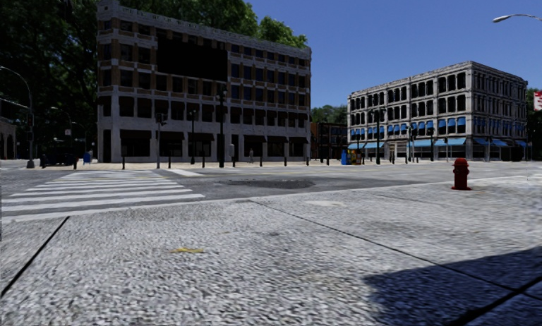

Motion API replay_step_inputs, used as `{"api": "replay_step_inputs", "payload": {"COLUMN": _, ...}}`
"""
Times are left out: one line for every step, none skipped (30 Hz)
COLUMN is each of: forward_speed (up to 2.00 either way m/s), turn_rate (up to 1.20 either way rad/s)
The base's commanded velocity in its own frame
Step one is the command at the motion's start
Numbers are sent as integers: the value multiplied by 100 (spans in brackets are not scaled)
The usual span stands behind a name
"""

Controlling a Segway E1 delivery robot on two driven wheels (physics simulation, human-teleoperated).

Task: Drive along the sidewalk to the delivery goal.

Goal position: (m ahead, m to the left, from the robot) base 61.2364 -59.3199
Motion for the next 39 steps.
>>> {"api": "replay_step_inputs", "payload": {"forward_speed": 200, "turn_rate": -97}}
{"api": "replay_step_inputs", "payload": {"forward_speed": 200, "turn_rate": -97}}
{"api": "replay_step_inputs", "payload": {"forward_speed": 200, "turn_rate": -97}}
{"api": "replay_step_inputs", "payload": {"forward_speed": 200, "turn_rate": -97}}
{"api": "replay_step_inputs", "payload": {"forward_speed": 200, "turn_rate": -97}}
{"api": "replay_step_inputs", "payload": {"forward_speed": 200, "turn_rate": -97}}
{"api": "replay_step_inputs", "payload": {"forward_speed": 200, "turn_rate": -97}}
{"api": "replay_step_inputs", "payload": {"forward_speed": 200, "turn_rate": -97}}
{"api": "replay_step_inputs", "payload": {"forward_speed": 200, "turn_rate": -97}}
{"api": "replay_step_inputs", "payload": {"forward_speed": 200, "turn_rate": -97}}
{"api": "replay_step_inputs", "payload": {"forward_speed": 200, "turn_rate": -97}}
{"api": "replay_step_inputs", "payload": {"forward_speed": 200, "turn_rate": -97}}
{"api": "replay_step_inputs", "payload": {"forward_speed": 200, "turn_rate": -97}}
{"api": "replay_step_inputs", "payload": {"forward_speed": 200, "turn_rate": -97}}
{"api": "replay_step_inputs", "payload": {"forward_speed": 200, "turn_rate": -97}}
{"api": "replay_step_inputs", "payload": {"forward_speed": 200, "turn_rate": -97}}
{"api": "replay_step_inputs", "payload": {"forward_speed": 200, "turn_rate": -97}}
{"api": "replay_step_inputs", "payload": {"forward_speed": 200, "turn_rate": -97}}
{"api": "replay_step_inputs", "payload": {"forward_speed": 200, "turn_rate": -97}}
{"api": "replay_step_inputs", "payload": {"forward_speed": 200, "turn_rate": -97}}
{"api": "replay_step_inputs", "payload": {"forward_speed": 200, "turn_rate": -97}}
{"api": "replay_step_inputs", "payload": {"forward_speed": 200, "turn_rate": -97}}
{"api": "replay_step_inputs", "payload": {"forward_speed": 200, "turn_rate": -97}}
{"api": "replay_step_inputs", "payload": {"forward_speed": 200, "turn_rate": -97}}
{"api": "replay_step_inputs", "payload": {"forward_speed": 200, "turn_rate": -97}}
{"api": "replay_step_inputs", "payload": {"forward_speed": 200, "turn_rate": -92}}
{"api": "replay_step_inputs", "payload": {"forward_speed": 200, "turn_rate": -41}}
{"api": "replay_step_inputs", "payload": {"forward_speed": 200, "turn_rate": -41}}
{"api": "replay_step_inputs", "payload": {"forward_speed": 200, "turn_rate": -17}}
{"api": "replay_step_inputs", "payload": {"forward_speed": 200, "turn_rate": -1}}
{"api": "replay_step_inputs", "payload": {"forward_speed": 200, "turn_rate": 0}}
{"api": "replay_step_inputs", "payload": {"forward_speed": 200, "turn_rate": 0}}
{"api": "replay_step_inputs", "payload": {"forward_speed": 200, "turn_rate": 0}}
{"api": "replay_step_inputs", "payload": {"forward_speed": 200, "turn_rate": 0}}
{"api": "replay_step_inputs", "payload": {"forward_speed": 200, "turn_rate": 0}}
{"api": "replay_step_inputs", "payload": {"forward_speed": 200, "turn_rate": 0}}
{"api": "replay_step_inputs", "payload": {"forward_speed": 200, "turn_rate": 0}}
{"api": "replay_step_inputs", "payload": {"forward_speed": 200, "turn_rate": 0}}
{"api": "replay_step_inputs", "payload": {"forward_speed": 200, "turn_rate": 0}}
